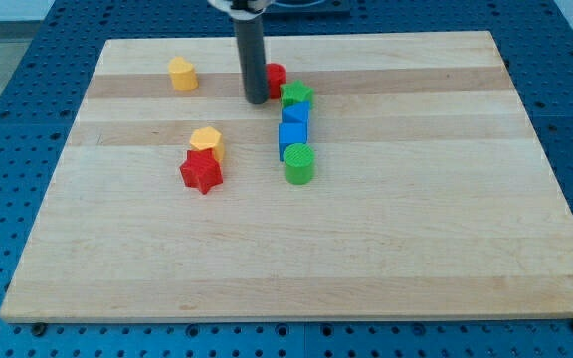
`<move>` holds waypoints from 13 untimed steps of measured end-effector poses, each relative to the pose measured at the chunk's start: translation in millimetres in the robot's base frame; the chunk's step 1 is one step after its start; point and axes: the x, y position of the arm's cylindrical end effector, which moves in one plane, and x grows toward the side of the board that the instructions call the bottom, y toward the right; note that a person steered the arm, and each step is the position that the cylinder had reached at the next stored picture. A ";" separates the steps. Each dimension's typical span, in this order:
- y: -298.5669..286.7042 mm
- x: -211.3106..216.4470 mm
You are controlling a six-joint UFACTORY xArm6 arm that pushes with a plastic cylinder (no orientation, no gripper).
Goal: Slide the yellow heart to the top center
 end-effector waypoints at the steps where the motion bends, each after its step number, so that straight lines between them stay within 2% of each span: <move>1: 30.6 -46.4; 2: 34.6 -54.7; 3: 23.7 -22.1; 4: -15.8 13.3; 5: -93.3 31.4; 6: -156.3 20.3; 7: -143.1 -24.0; 8: -76.4 -65.8; 9: -61.8 -64.1; 10: -88.0 -59.8; 11: -99.6 -86.8; 12: -79.5 -108.1; 13: -27.6 -108.0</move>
